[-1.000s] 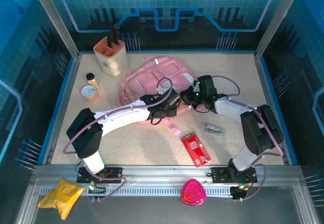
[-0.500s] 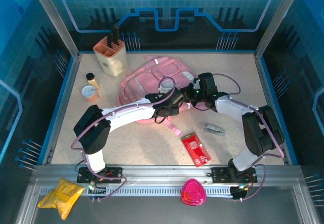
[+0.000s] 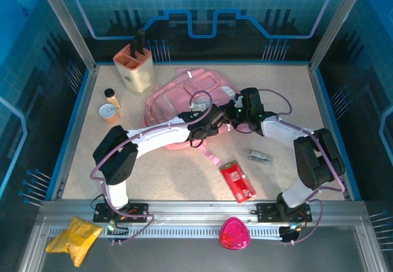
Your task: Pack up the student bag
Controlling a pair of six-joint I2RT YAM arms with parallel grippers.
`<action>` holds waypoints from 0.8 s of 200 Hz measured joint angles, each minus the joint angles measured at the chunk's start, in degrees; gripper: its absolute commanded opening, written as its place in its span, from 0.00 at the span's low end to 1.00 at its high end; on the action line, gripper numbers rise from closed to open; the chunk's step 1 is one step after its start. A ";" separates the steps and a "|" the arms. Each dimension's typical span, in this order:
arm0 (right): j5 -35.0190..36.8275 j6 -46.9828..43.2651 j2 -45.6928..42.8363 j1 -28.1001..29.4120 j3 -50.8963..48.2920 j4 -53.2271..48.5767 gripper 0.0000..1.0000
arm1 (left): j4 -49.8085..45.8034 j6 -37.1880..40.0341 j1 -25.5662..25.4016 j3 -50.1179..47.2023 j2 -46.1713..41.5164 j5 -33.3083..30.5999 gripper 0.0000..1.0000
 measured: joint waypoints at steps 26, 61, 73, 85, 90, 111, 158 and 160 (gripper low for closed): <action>-0.26 0.37 0.00 0.00 0.00 0.48 0.00 | -0.15 -1.20 0.02 -0.74 -1.57 -1.49 0.62; -0.37 0.42 0.00 0.00 0.00 0.85 0.00 | -0.55 -1.11 0.33 -0.90 -2.21 -2.19 0.57; -0.35 0.44 0.00 0.00 0.00 0.87 0.00 | -0.85 -0.59 0.35 -0.37 -1.90 -2.16 0.56; -0.33 0.61 0.00 0.00 0.00 0.90 0.00 | -1.18 -0.24 0.39 0.59 -1.22 -2.10 0.55; -0.33 0.68 0.00 0.00 0.00 0.90 0.00 | -1.42 -0.13 0.44 1.05 -0.83 -2.10 0.54; -0.13 0.85 0.00 0.00 0.00 0.96 0.00 | -2.25 -0.04 0.48 2.64 0.55 -2.21 0.48; 0.20 0.87 0.00 0.00 0.00 1.92 0.00 | -2.21 1.18 0.66 4.48 1.38 -2.78 0.42; 0.26 0.85 0.00 0.00 0.00 2.01 0.00 | -2.21 1.18 0.66 4.52 1.38 -2.82 0.42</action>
